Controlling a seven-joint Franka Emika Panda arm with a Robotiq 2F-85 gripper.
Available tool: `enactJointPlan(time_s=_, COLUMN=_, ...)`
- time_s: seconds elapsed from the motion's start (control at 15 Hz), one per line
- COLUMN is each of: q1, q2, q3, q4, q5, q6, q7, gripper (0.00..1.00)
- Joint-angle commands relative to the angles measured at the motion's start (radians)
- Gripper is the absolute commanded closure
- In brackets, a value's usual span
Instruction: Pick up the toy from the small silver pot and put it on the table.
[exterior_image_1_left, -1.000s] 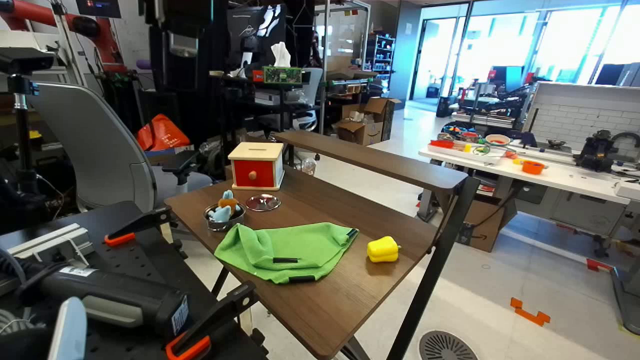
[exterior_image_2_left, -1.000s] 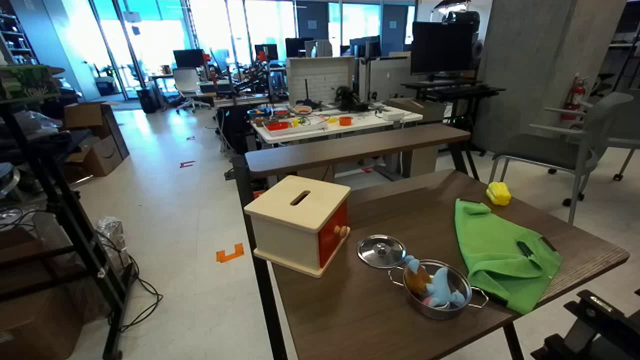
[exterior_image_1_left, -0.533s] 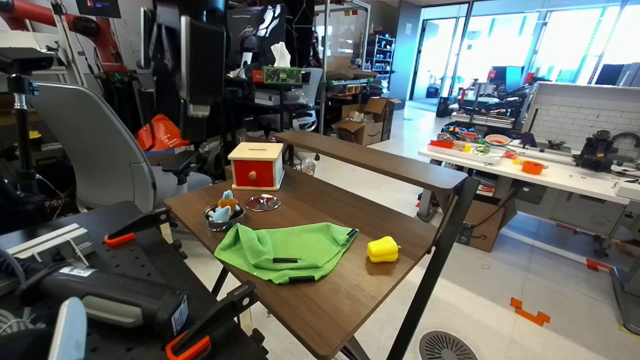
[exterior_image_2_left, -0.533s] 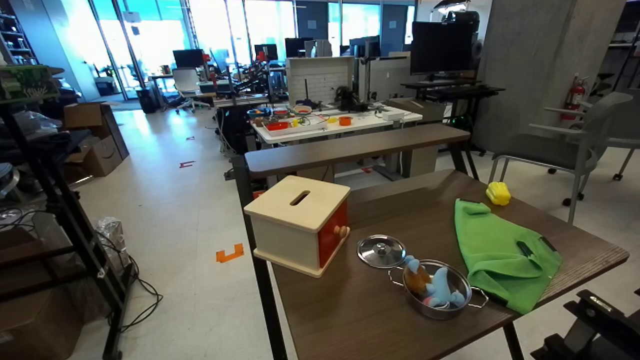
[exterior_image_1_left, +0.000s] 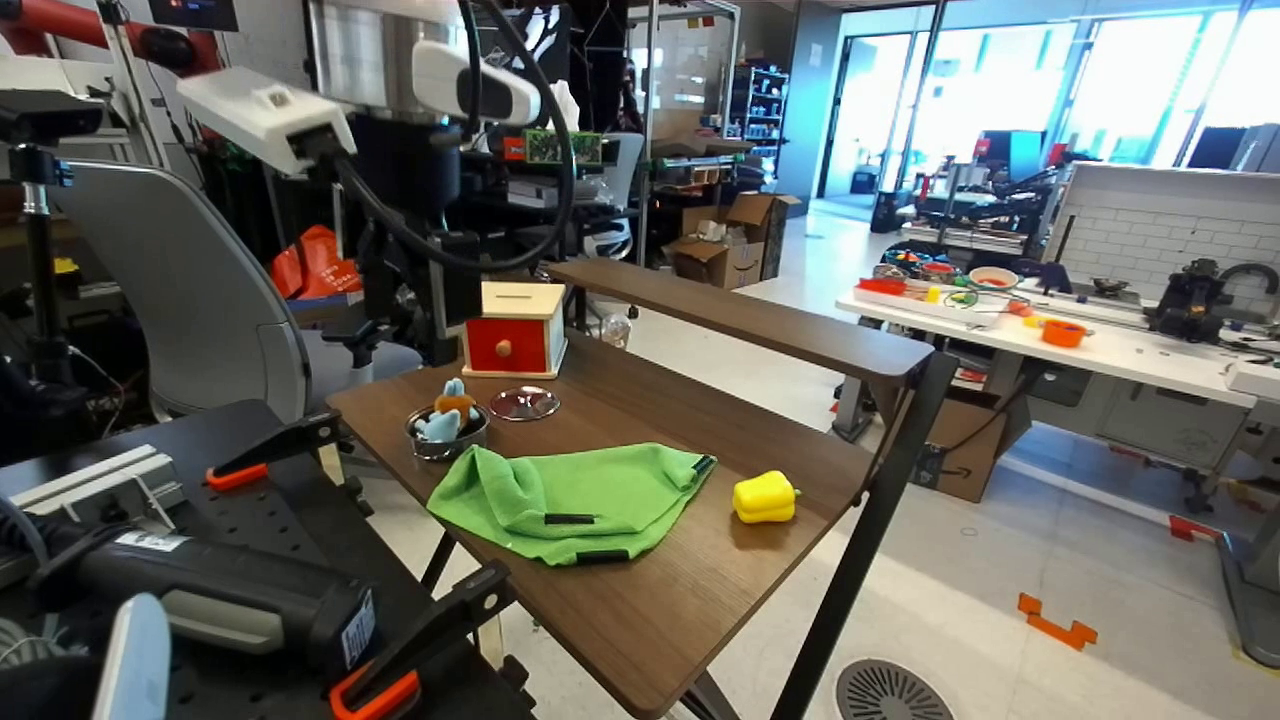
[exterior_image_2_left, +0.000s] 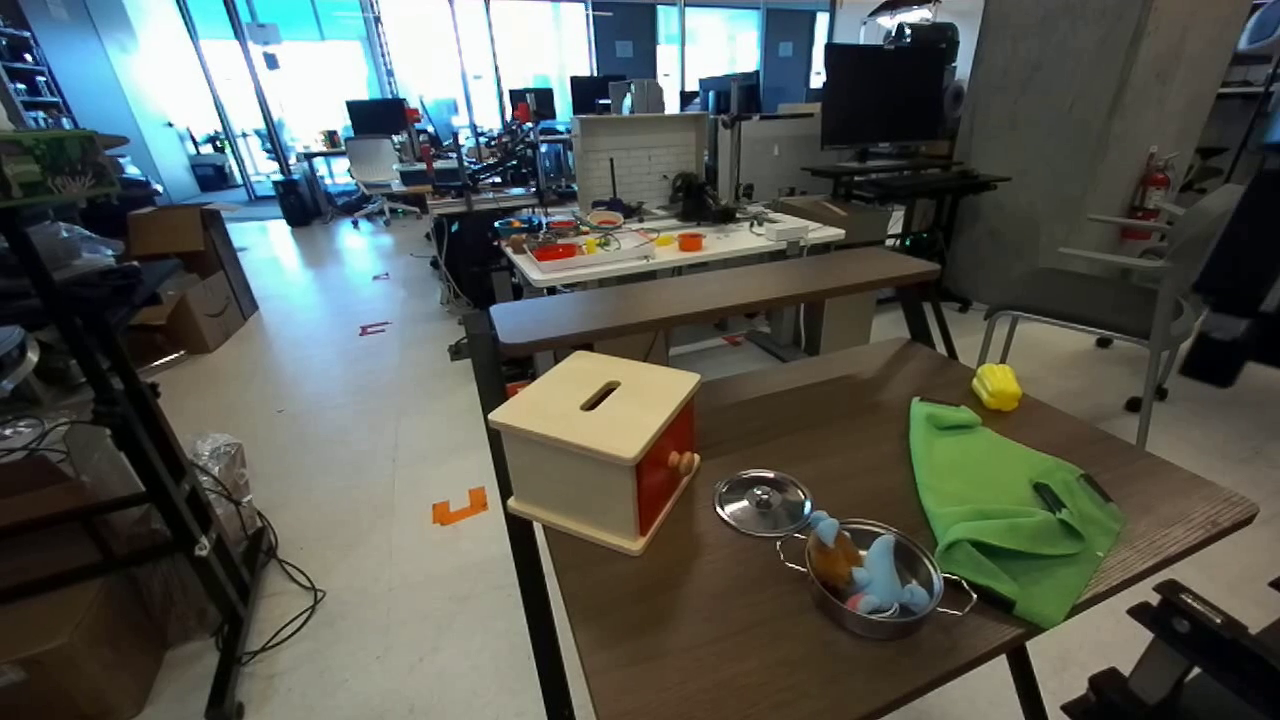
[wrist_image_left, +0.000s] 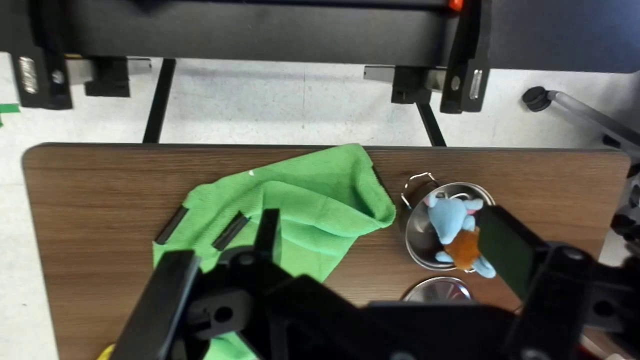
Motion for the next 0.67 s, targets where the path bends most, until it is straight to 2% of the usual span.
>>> enactJointPlan(time_s=0.0, q1=0.024, q2=0.188, q3=0.095, q4=0.115, q5=0.186, q6=0.123, q7=-0.123, gripper=0.0)
enactJointPlan(time_s=0.13, q1=-0.006, q2=0.268, q3=0.187, q4=0.174, q5=0.293, q6=0.182, q7=-0.202, gripper=0.0)
enactJointPlan(time_s=0.27, q1=-0.044, q2=0.352, q3=0.27, q4=0.238, q5=0.341, q6=0.233, q7=-0.239, gripper=0.0)
enactJointPlan(time_s=0.47, q1=-0.091, q2=0.495, q3=0.361, q4=0.332, q5=0.306, q6=0.289, q7=-0.231, gripper=0.0)
enactJointPlan(time_s=0.6, q1=-0.101, q2=0.588, q3=0.379, q4=0.387, q5=0.24, q6=0.315, q7=-0.185, gripper=0.0)
